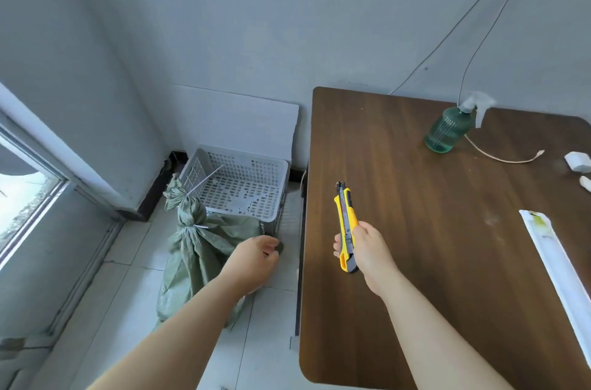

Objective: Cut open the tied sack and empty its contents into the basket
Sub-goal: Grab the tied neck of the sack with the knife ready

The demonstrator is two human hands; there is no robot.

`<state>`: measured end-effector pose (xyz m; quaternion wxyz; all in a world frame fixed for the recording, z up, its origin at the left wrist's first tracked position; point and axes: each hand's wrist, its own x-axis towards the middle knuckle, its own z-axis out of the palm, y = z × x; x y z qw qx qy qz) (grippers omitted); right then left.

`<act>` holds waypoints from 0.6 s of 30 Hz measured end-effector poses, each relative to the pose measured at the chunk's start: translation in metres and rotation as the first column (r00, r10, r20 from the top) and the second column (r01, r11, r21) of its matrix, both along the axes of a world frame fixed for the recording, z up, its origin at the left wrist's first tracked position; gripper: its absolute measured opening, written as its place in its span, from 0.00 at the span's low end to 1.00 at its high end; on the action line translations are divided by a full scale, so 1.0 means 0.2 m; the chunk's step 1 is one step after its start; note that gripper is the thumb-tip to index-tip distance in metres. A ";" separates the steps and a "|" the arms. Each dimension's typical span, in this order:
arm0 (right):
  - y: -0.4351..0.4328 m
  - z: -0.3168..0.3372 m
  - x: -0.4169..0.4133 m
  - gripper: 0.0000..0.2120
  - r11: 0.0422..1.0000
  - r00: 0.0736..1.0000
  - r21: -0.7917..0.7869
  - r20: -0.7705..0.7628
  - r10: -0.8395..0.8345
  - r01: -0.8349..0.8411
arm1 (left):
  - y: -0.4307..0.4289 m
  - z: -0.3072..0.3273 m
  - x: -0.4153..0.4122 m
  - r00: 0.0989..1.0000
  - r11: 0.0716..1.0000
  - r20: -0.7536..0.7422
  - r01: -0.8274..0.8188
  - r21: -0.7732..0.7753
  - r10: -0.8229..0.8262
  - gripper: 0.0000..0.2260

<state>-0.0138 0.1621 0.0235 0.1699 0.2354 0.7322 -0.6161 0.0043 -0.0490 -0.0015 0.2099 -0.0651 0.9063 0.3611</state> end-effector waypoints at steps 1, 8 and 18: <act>-0.05 0.02 -0.01 0.12 1.000 1.000 0.000 -0.006 0.022 -0.022 | -0.06 0.03 0.00 1.000 1.000 -0.009 -0.015 -0.011 0.014 0.17; -0.53 0.08 -0.12 0.12 0.978 0.977 -0.030 -0.059 0.206 -0.208 | -0.57 0.11 0.05 0.972 0.973 -0.070 -0.229 -0.039 0.226 0.15; -1.24 -0.23 -0.22 0.09 0.896 0.901 0.092 0.034 0.433 -0.434 | -1.28 -0.10 0.04 0.912 0.910 -0.007 -0.409 -0.067 0.409 0.14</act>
